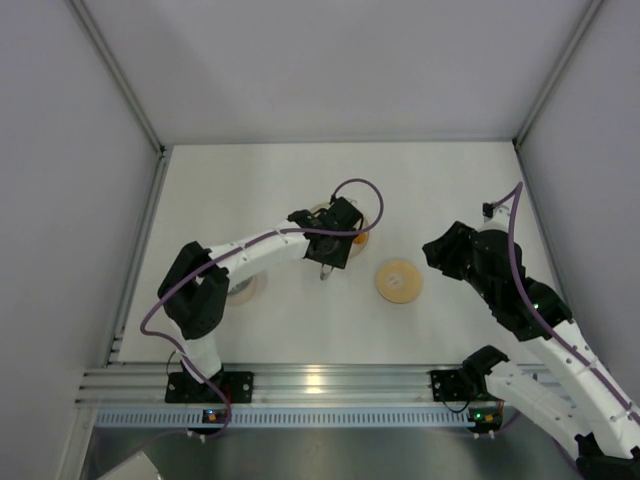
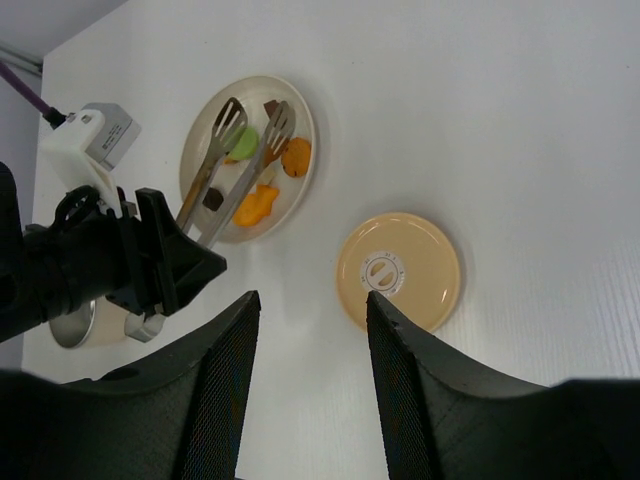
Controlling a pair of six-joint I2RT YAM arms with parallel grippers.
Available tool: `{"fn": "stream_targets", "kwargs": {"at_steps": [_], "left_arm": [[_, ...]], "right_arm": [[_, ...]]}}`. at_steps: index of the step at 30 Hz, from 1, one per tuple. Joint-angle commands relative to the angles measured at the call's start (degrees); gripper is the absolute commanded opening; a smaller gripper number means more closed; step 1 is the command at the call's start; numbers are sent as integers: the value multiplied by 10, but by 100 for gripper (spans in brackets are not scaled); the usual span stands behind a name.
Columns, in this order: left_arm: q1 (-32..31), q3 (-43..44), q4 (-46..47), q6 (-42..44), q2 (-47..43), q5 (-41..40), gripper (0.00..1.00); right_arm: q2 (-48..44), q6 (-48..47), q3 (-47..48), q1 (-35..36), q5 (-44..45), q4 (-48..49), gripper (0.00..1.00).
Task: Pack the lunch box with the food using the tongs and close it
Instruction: Pick up the fake food from the plate.
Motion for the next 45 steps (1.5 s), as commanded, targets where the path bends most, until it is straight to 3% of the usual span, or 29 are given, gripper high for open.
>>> {"fn": "stream_targets", "kwargs": {"at_steps": [1,7,18,26,34,45], "left_arm": [[-2,25,-3,-10,10,6,52],[-2,27,-3,-16,11,6,48],[-2,28,-5,-15,-6,-5,24],[-3,40,-34,-17,-51,-23,19],[-7,7,-105,-56,-174,-64,19],[-9,-129,-232,-140,-396,-86,19]], "right_arm": [[-6,-4,4,11,0,-1,47],[-6,-7,3,11,2,-3,47],[-6,-7,0,11,1,-2,45],[-2,-18,5,11,17,-5,45],[14,-29,8,11,14,5,45],[32,-33,3,11,-2,28,45]]}}
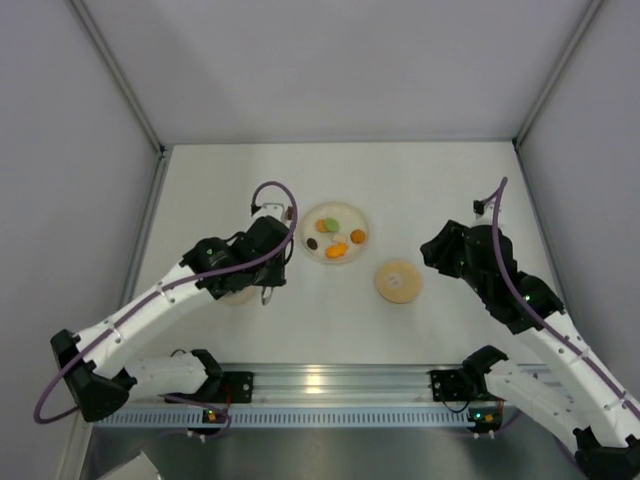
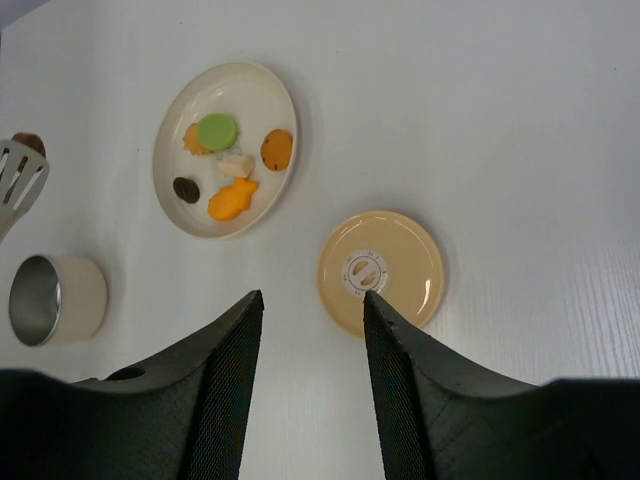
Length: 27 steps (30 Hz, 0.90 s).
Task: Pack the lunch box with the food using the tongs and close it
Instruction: Place the fake food in the packing box.
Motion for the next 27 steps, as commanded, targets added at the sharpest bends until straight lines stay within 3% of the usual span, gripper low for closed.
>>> {"fn": "stream_targets", "kwargs": {"at_steps": [1,12,20,27], "left_arm": [[-2,-28,-71,-47,-56,-23,18],[-2,-76,-212,-117,-186,-29,17],[-2,-103,-251,-146,-239,-21,18],[-2,-130,-267,-159,-263,-21,25]], "right_arm": [[6,-8,2,11,-9,29,45],[22,-2,-22,11,-27,57,44],[28,2,-32,11,-39,70,44],[28,5,-41,11,-43,75,44]]}}
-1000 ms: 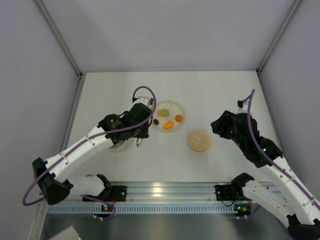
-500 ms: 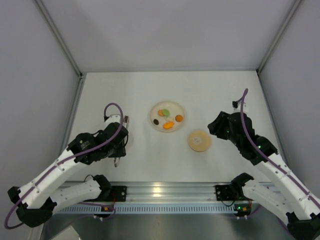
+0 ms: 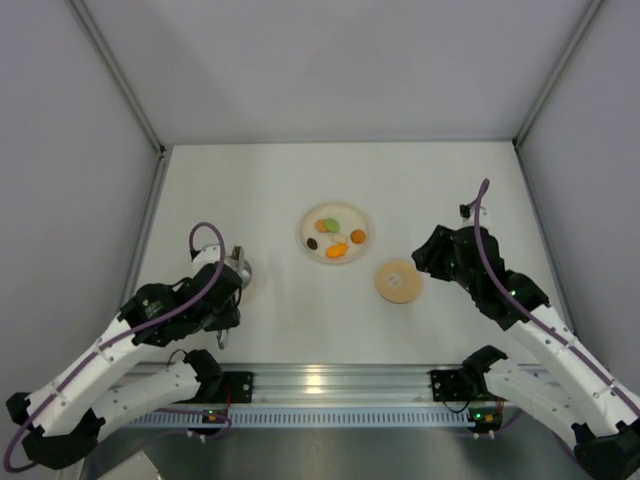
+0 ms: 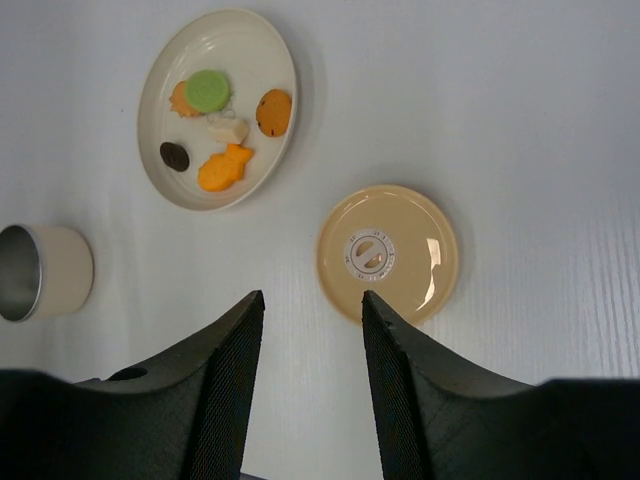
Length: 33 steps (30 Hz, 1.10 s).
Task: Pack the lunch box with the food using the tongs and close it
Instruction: Place the fake food in the packing box.
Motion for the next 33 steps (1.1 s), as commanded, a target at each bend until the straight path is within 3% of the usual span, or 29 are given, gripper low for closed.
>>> {"fn": "stream_targets", "kwargs": {"at_steps": [1,25,33], "left_arm": [[-2,-6,-62,-17,-10,-9,25],[-2,-38,-89,-38,-50,-13,45],[-2,-11,-64,-19,-23,-15,44]], "right_arm": [[-2,4,-5,11,-9,41,44],[0,12,-15,11,-20,50,43],[1,8,-7,11,-19,45,43]]}}
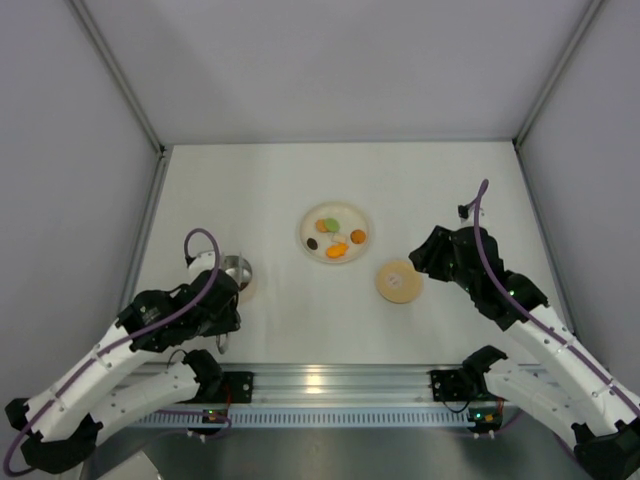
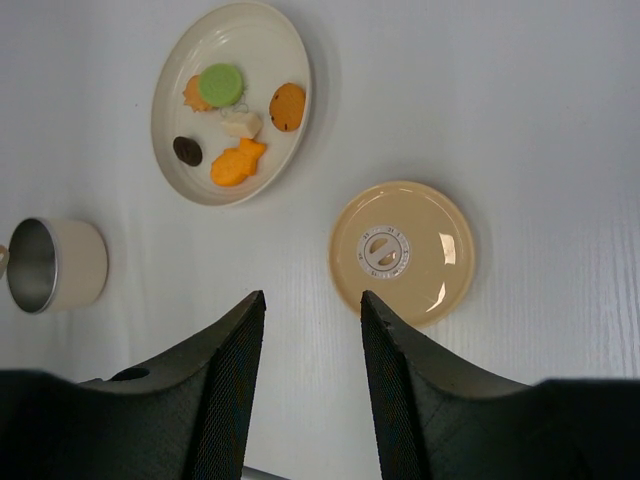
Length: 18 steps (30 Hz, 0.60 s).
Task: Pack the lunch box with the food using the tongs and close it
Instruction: Place the fake food in the packing box.
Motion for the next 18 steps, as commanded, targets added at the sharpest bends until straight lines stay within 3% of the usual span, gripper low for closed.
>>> {"fn": "stream_targets", "kwargs": {"at_steps": [1,18], "left_arm": [[-2,28,-52,16,31,-14,45],[-2,220,166,157,324,43,50]], "right_arm": [[2,-1,6,11,0,31,43],[-8,-3,22,11,5,6,43]]}}
